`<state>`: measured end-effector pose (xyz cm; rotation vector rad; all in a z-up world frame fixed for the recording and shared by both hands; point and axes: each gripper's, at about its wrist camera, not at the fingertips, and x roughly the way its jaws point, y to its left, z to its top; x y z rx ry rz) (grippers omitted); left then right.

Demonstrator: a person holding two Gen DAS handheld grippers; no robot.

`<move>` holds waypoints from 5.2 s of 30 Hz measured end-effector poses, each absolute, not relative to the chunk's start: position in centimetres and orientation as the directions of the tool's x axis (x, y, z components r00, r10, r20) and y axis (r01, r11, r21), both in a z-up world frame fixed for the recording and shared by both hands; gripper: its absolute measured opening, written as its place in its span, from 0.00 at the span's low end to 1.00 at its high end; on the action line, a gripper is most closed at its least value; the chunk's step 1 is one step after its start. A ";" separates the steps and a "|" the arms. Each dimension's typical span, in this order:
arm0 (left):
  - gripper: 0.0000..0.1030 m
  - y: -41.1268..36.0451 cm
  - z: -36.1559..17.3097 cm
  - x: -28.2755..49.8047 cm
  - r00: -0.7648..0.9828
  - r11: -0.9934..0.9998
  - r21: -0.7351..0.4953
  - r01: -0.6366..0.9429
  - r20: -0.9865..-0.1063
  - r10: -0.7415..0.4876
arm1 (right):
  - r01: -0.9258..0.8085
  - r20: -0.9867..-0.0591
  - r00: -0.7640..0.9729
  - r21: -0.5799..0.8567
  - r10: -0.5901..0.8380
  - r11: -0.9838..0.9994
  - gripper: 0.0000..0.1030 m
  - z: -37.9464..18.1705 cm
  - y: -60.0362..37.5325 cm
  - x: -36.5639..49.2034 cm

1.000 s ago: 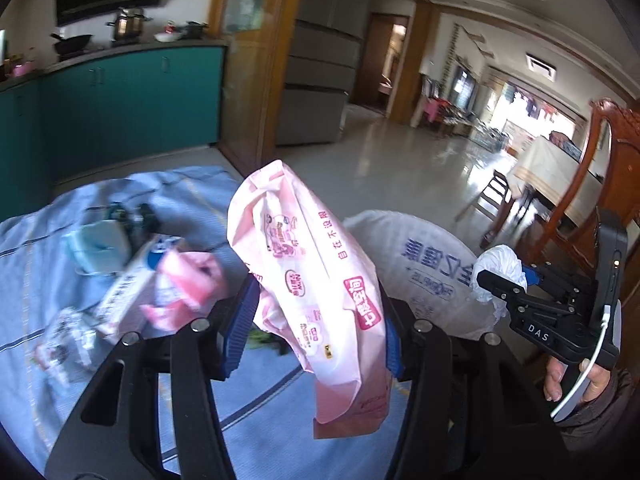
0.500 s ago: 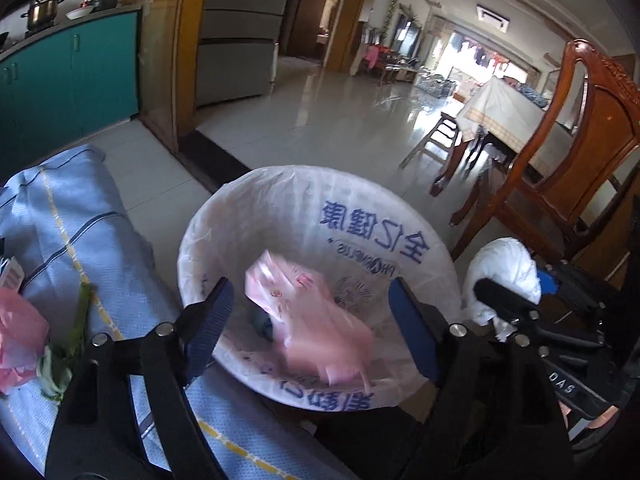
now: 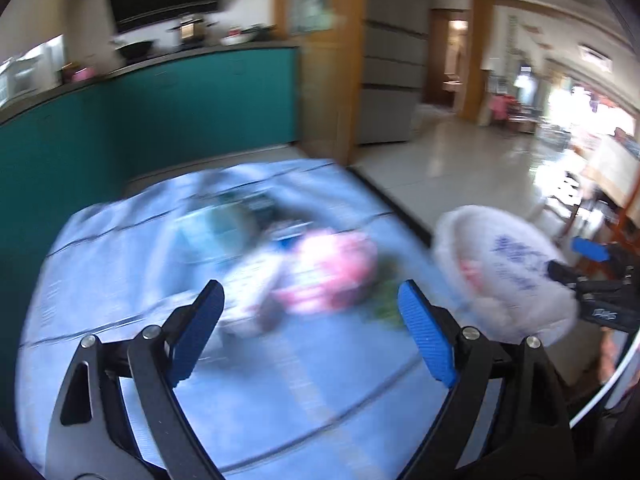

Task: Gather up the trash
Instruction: 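Grasp the green vegetable stalk with the right gripper while the left gripper approaches the LYFEN packet, then grasp the clear LYFEN snack packet with the left gripper while the right gripper holds the vegetable, then carry the snack packet and vegetable over the wastebasket and open both grippers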

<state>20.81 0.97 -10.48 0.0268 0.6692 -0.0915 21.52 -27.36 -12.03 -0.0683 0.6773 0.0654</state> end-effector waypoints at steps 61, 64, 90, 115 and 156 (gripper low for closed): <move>0.89 11.7 -15.5 19.4 0.638 0.980 -0.185 0.070 -0.747 -0.187 | -0.468 -0.760 0.579 -0.013 0.296 0.884 0.69 -15.6 -10.9 20.4; 0.90 11.4 -15.6 20.1 0.632 0.977 -0.201 0.071 -0.748 -0.201 | -0.475 -0.765 0.573 -0.019 0.293 0.880 0.69 -15.8 -10.7 20.3; 0.95 10.1 -16.3 25.3 0.573 0.976 -0.178 0.125 -0.790 -0.218 | -0.470 -0.774 0.568 -0.027 0.279 0.882 0.71 -16.4 -9.9 20.5; 0.70 9.2 -9.9 17.3 0.767 0.989 -0.124 0.080 -0.626 -0.141 | -0.469 -0.677 0.639 0.033 0.365 0.883 0.28 -12.0 -12.6 19.6; 0.69 -13.2 -9.0 24.8 0.632 0.864 -0.256 0.434 -0.597 -0.495 | -0.008 -0.631 0.776 -0.016 -0.004 1.000 0.16 -11.0 -32.6 18.3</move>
